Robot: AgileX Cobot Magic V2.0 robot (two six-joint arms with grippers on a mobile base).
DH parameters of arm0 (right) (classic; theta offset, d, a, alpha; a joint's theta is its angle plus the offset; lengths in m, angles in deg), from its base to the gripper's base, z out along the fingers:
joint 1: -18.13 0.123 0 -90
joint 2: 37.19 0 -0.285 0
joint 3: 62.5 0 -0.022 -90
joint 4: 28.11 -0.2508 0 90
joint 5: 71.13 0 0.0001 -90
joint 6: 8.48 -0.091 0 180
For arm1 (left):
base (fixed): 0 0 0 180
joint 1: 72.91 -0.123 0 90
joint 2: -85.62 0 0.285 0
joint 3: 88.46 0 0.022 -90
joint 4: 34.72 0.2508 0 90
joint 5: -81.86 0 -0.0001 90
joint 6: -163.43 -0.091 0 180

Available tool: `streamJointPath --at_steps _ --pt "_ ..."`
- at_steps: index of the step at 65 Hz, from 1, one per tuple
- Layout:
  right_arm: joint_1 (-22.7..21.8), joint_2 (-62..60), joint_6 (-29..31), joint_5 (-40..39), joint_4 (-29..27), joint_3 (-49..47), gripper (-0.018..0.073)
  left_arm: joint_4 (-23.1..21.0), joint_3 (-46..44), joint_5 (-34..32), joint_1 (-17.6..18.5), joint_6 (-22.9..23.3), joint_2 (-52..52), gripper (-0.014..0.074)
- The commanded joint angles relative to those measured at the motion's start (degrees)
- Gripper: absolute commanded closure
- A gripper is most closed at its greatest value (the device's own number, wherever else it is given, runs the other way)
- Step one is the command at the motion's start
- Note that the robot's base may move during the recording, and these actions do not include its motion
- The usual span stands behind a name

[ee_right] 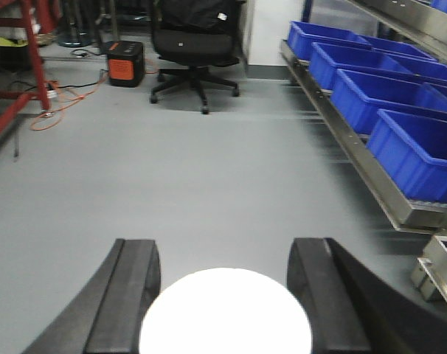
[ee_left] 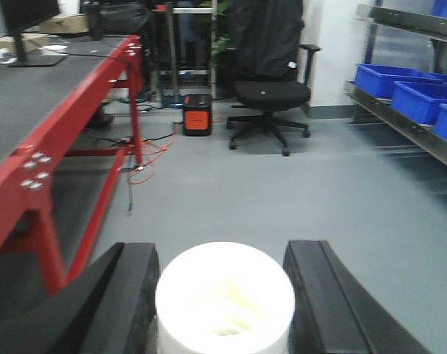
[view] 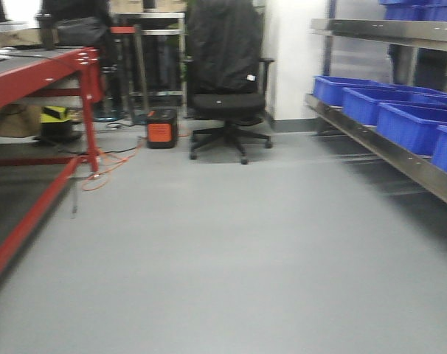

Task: Place valve from conveyor to right shelf box
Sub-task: 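Drive the base up to the steel shelf of blue bins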

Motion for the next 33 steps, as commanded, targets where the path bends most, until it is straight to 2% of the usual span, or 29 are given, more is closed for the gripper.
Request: streamJointPath --at_steps 1,33 --pt "0.0 -0.33 0.17 -4.4 0.26 -0.31 0.0721 -0.58 -0.29 -2.94 -0.15 -0.03 -0.24 0.0708" --pt "0.0 -0.33 0.17 -4.4 0.26 -0.31 0.0721 -0.58 -0.29 -2.94 -0.15 -0.03 -0.24 0.0708"
